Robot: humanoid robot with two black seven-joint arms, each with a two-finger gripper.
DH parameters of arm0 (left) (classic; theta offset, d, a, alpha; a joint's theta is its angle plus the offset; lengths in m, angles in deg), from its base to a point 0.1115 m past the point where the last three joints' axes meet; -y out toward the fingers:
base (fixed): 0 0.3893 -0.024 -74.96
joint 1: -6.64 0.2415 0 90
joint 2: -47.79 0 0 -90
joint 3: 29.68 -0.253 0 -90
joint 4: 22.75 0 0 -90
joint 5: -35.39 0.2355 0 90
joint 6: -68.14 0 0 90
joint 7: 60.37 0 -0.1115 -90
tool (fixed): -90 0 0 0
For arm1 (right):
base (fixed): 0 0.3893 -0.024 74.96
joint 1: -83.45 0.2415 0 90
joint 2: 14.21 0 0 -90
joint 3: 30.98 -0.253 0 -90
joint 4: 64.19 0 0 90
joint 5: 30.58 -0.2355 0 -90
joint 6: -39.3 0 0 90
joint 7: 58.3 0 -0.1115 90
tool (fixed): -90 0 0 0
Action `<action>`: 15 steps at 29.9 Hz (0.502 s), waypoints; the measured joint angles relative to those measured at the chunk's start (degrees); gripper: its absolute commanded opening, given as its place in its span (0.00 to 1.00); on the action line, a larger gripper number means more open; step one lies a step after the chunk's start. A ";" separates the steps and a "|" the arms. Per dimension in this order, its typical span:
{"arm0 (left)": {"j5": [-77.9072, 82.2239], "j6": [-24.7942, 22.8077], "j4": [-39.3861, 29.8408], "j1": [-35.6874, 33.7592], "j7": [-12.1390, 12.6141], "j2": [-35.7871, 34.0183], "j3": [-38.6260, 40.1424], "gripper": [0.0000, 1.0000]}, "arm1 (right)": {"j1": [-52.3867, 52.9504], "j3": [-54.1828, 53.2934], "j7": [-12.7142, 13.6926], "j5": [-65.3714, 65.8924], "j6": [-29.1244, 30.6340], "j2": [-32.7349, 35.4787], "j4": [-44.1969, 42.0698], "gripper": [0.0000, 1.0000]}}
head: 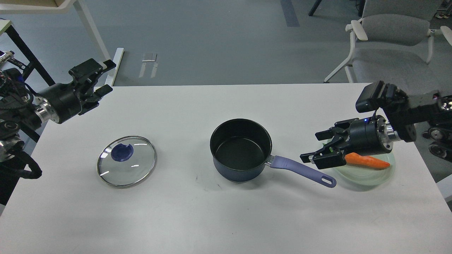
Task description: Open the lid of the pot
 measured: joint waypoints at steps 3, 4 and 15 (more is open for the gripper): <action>-5.85 -0.38 0.12 0.02 0.00 0.38 0.68 0.99 | 0.13 -3.74 0.00 -9.85 -0.14 0.35 -1.34 0.99; -7.71 -0.38 0.17 0.04 0.00 0.68 0.83 0.99 | 0.13 -4.93 0.00 -13.83 -0.22 0.25 -2.35 0.99; -23.50 -2.54 6.10 1.15 -0.02 6.91 6.42 0.99 | -1.89 -9.24 0.01 -59.61 -19.58 -13.44 -20.31 0.99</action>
